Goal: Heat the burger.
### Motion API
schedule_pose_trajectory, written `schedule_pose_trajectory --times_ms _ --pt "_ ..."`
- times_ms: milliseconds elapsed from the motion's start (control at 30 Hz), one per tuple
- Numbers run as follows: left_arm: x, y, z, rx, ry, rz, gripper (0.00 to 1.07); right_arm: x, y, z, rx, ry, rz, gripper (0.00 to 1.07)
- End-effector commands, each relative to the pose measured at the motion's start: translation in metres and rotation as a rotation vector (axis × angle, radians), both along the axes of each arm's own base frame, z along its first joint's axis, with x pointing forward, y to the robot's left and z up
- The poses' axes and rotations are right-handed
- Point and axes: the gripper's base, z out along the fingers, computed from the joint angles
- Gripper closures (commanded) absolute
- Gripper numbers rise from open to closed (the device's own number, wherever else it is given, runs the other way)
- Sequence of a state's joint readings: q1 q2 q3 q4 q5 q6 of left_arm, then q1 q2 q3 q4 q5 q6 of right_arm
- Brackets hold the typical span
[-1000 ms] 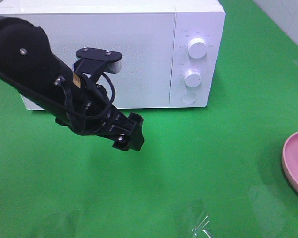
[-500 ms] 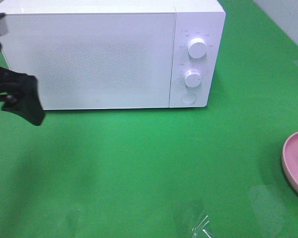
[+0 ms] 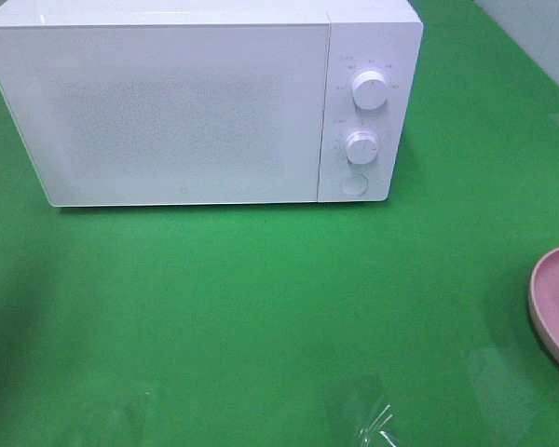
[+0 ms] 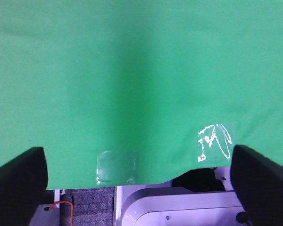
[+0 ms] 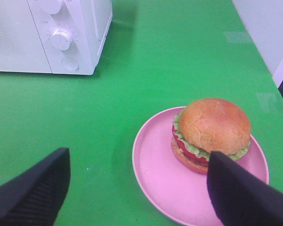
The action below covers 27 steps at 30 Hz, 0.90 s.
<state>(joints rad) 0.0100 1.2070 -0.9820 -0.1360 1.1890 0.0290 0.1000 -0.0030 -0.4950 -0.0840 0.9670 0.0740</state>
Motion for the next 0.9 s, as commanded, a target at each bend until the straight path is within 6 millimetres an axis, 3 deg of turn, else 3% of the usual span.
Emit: schedule_pose_trajectory --times_ms 33,133,533,700,900 --pt "-0.013 0.0 -0.002 -0.01 -0.005 0.003 0.09 -0.004 -0.001 -0.001 -0.008 -0.031 -0.007 0.33" --pt "-0.036 0.002 -0.009 0.021 -0.043 0.002 0.09 -0.004 -0.001 -0.001 -0.008 -0.031 -0.007 0.33" --pt "-0.099 0.003 -0.025 0.044 -0.198 0.003 0.09 -0.004 -0.001 -0.001 -0.008 -0.031 -0.007 0.33" --pt "-0.122 0.002 -0.041 0.043 -0.255 0.005 0.09 -0.004 -0.001 -0.001 -0.008 -0.031 -0.007 0.33" --pt "-0.135 0.002 -0.037 0.045 -0.33 0.006 0.09 -0.004 -0.001 -0.001 -0.008 -0.031 -0.007 0.33"
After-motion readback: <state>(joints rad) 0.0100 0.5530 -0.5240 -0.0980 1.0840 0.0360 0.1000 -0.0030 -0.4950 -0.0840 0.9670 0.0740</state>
